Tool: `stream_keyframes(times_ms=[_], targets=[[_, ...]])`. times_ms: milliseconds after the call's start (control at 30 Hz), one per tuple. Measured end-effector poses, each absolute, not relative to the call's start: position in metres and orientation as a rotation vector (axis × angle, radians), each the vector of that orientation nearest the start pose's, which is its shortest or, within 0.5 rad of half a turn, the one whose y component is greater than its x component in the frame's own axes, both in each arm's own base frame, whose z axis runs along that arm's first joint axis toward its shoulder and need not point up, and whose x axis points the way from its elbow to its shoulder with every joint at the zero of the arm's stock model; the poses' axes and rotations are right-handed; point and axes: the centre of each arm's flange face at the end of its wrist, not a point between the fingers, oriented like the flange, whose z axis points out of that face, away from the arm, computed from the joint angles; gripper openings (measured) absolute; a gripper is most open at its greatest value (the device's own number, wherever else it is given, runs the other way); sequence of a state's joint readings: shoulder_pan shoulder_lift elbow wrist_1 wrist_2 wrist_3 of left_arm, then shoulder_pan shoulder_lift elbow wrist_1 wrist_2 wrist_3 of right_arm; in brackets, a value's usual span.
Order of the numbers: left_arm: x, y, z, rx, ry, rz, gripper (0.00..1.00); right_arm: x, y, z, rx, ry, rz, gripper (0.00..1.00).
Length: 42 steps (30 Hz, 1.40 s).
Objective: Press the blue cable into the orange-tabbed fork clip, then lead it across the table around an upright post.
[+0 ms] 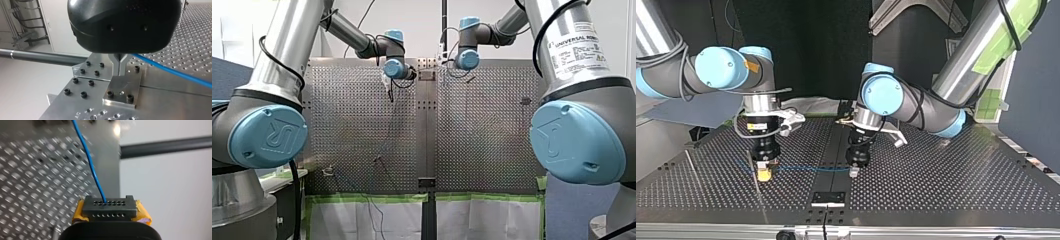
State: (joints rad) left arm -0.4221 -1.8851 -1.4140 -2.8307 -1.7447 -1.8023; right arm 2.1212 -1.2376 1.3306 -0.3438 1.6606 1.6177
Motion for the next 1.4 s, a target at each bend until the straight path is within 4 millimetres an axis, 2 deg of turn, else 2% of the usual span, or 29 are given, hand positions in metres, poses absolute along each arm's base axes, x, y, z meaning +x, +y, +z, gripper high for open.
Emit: stream_keyframes(times_ms=[233,567,867,1100,1233,1400], targets=[[0.534,-0.378,0.436,-0.008,1.435,-0.451,0.01,0.426,-0.503,0.470,1.257,-0.884,1.715,0.00],[0.541,-0.395,0.472,-0.024,1.378,-0.533,0.01,0.395,-0.522,0.479,1.214,-0.924,1.682,0.00],[0.551,-0.430,0.455,0.033,1.433,-0.554,0.01,0.371,-0.538,0.480,1.183,-0.956,1.654,0.00],[0.557,-0.454,0.450,0.044,1.439,-0.585,0.01,0.353,-0.549,0.481,1.163,-0.972,1.629,0.00],[0.558,-0.466,0.453,0.042,1.427,-0.612,0.01,0.341,-0.555,0.482,1.149,-0.981,1.613,0.00],[0.562,-0.482,0.445,0.049,1.447,-0.631,0.01,0.328,-0.563,0.483,1.133,-0.993,1.596,0.00]])
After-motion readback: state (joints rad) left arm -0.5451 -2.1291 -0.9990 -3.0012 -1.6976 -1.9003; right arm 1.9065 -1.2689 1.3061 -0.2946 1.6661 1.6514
